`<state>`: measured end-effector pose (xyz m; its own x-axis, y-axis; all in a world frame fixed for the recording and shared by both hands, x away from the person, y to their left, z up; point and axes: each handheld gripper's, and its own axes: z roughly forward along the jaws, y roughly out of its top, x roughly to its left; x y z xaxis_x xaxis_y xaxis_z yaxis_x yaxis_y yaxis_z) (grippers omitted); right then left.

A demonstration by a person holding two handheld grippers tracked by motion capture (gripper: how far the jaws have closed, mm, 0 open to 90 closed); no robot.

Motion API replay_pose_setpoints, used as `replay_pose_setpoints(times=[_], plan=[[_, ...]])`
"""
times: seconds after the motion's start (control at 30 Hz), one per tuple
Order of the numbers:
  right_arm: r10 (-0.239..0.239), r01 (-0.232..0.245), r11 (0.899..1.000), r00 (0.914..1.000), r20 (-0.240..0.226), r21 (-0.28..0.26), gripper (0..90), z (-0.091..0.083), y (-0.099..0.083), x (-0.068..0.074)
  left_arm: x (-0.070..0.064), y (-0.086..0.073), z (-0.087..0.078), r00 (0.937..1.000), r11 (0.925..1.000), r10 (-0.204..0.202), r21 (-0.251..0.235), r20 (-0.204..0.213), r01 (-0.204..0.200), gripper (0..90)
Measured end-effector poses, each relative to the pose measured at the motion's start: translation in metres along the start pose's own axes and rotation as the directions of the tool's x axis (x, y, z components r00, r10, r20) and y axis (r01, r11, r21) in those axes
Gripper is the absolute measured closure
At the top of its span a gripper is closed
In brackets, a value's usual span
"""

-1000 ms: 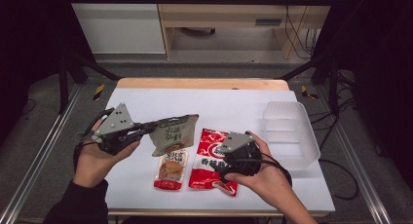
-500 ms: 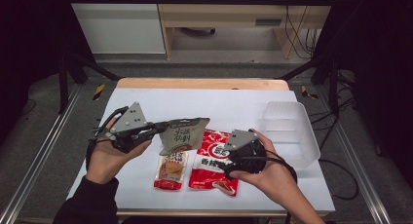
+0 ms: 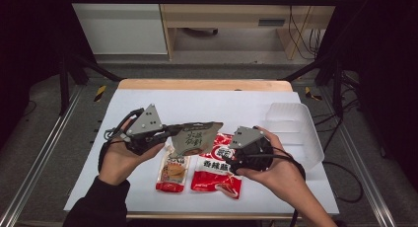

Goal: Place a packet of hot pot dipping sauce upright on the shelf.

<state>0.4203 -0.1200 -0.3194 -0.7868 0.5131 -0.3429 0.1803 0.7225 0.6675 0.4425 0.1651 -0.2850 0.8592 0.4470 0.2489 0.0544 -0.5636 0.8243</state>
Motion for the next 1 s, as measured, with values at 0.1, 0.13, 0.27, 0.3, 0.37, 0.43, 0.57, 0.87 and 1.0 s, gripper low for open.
replay_pose_setpoints(times=[0.1, 0.13, 0.27, 0.3, 0.37, 0.43, 0.57, 0.87, 1.0], plan=[[-0.009, 0.009, 1.000, 0.9999, 0.014, 0.002, 26.0, -0.003, 0.002, -0.004, -0.003, 0.003, 0.005, 0.9999, 1.0000, 0.007, -0.004, 0.012, -0.007, 90.0], [-0.015, 0.015, 1.000, 0.9996, 0.023, 0.002, 26.0, -0.004, 0.003, -0.007, -0.005, 0.004, 0.008, 0.9997, 0.9999, 0.011, -0.004, 0.020, -0.011, 90.0], [-0.028, 0.028, 1.000, 0.9990, 0.035, -0.002, 27.5, -0.004, 0.009, -0.013, -0.010, 0.006, 0.016, 0.9991, 0.9997, 0.023, 0.003, 0.035, -0.023, 90.0], [-0.028, 0.028, 1.000, 0.9990, 0.035, -0.002, 27.5, -0.004, 0.009, -0.013, -0.010, 0.006, 0.016, 0.9991, 0.9997, 0.023, 0.003, 0.035, -0.023, 90.0], [-0.045, 0.045, 0.999, 0.9985, 0.032, 0.004, 31.2, -0.003, 0.014, -0.017, -0.013, 0.008, 0.020, 0.9986, 0.9996, 0.030, 0.003, 0.044, -0.030, 90.0], [-0.048, 0.048, 0.999, 0.9983, 0.032, 0.006, 31.4, -0.002, 0.014, -0.017, -0.014, 0.008, 0.021, 0.9985, 0.9995, 0.030, 0.002, 0.047, -0.030, 90.0], [-0.064, 0.064, 0.998, 0.9976, 0.025, 0.015, 33.9, 0.003, 0.016, -0.020, -0.016, 0.010, 0.025, 0.9974, 0.9991, 0.043, 0.004, 0.059, -0.043, 90.0], [-0.115, 0.116, 0.993, 0.9931, -0.020, 0.034, 46.7, 0.011, 0.020, -0.022, -0.022, 0.013, 0.033, 0.9949, 0.9979, 0.063, 0.013, 0.078, -0.064, 90.0], [-0.167, 0.170, 0.984, 0.9843, -0.057, 0.051, 63.1, 0.019, 0.025, -0.021, -0.024, 0.013, 0.035, 0.9943, 0.9977, 0.066, 0.009, 0.083, -0.067, 90.0]])
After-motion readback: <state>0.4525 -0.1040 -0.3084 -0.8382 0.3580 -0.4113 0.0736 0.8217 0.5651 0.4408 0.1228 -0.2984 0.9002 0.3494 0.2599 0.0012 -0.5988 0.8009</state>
